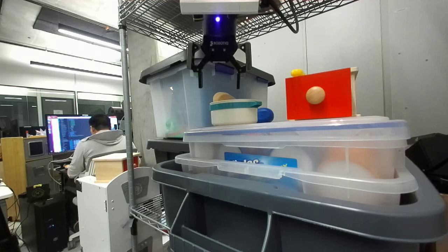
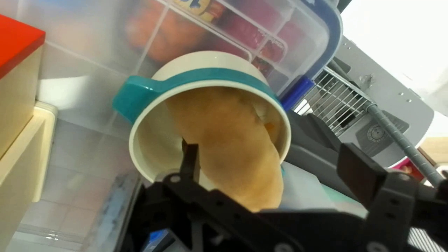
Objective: Put the brown object in the drawer, then put in the white bowl, then put the knife in the drawer
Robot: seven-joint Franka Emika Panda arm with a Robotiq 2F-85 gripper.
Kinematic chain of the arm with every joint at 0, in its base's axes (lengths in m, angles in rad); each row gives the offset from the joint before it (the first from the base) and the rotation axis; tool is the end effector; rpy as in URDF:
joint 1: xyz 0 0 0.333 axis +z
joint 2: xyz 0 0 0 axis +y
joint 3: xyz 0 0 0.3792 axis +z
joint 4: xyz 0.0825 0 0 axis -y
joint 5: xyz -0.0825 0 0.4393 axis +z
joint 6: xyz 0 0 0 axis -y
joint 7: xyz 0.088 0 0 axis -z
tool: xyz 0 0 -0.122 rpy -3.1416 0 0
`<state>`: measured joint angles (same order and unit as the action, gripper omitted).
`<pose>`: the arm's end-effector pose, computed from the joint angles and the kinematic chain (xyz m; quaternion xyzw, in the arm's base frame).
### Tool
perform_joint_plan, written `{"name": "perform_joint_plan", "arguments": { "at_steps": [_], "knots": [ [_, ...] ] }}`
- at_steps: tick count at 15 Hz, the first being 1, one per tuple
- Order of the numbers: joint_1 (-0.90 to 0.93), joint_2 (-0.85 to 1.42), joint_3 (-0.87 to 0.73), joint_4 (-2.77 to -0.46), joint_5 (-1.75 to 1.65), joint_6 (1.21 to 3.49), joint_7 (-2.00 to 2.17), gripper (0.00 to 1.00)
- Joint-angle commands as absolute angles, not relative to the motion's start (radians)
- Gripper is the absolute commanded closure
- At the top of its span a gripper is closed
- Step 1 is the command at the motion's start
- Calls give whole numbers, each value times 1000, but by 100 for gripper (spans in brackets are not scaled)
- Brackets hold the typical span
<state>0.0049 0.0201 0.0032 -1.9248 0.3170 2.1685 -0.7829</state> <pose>0.6428 0.0212 0.5297 -0.9339 -0.3100 -0.1547 0.0876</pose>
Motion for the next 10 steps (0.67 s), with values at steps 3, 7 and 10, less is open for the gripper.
{"name": "perform_joint_plan", "arguments": {
  "at_steps": [3, 7, 10],
  "knots": [
    [2, 60, 14, -1864, 349, 2120, -851, 0],
    [-5, 87, 16, -1836, 346, 2124, -860, 0],
    [-8, 109, 20, -1819, 347, 2129, -867, 0]
  ]
}}
